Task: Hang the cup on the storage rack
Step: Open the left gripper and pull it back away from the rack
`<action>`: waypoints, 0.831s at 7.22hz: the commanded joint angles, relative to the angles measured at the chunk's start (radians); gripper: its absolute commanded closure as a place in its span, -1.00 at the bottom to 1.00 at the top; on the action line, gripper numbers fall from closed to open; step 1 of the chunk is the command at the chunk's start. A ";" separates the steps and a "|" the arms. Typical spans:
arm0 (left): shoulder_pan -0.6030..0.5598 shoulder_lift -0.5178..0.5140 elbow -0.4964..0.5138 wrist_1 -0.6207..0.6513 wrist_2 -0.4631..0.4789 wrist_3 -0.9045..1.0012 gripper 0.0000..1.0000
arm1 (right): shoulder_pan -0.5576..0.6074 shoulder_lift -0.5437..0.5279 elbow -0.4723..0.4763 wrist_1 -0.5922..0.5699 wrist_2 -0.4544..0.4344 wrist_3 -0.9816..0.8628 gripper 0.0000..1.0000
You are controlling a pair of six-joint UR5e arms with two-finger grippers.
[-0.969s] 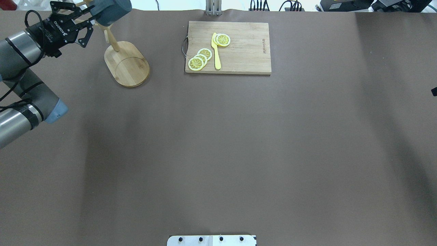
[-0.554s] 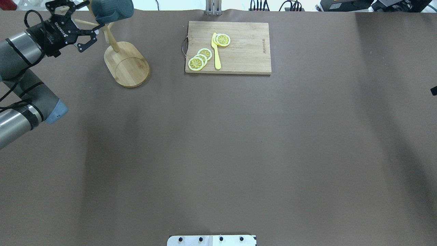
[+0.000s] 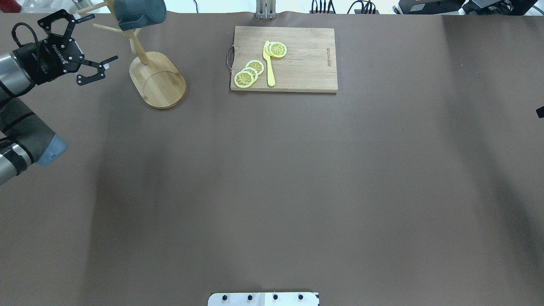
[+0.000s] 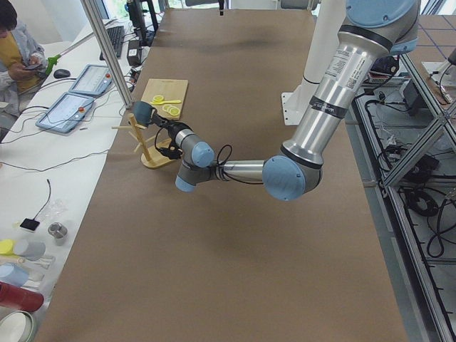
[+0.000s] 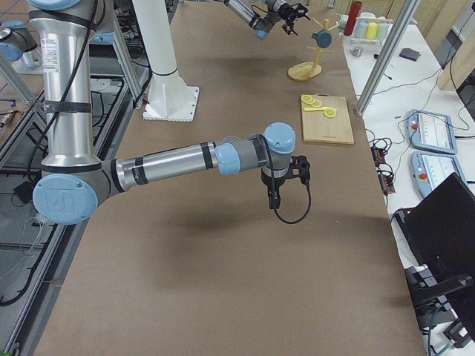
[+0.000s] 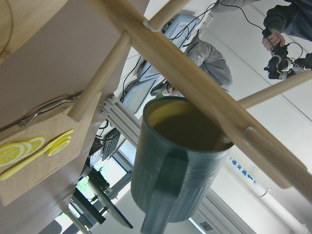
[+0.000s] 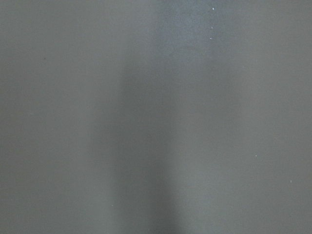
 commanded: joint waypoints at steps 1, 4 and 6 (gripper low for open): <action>-0.002 0.129 -0.108 -0.003 -0.034 0.218 -0.97 | 0.011 0.002 0.001 -0.001 -0.001 0.000 -1.00; -0.017 0.242 -0.123 0.005 -0.155 0.711 -0.97 | 0.028 0.004 0.001 0.001 -0.009 -0.003 -1.00; -0.066 0.279 -0.123 0.015 -0.178 1.034 -0.97 | 0.033 0.004 0.001 0.001 -0.012 -0.003 -1.00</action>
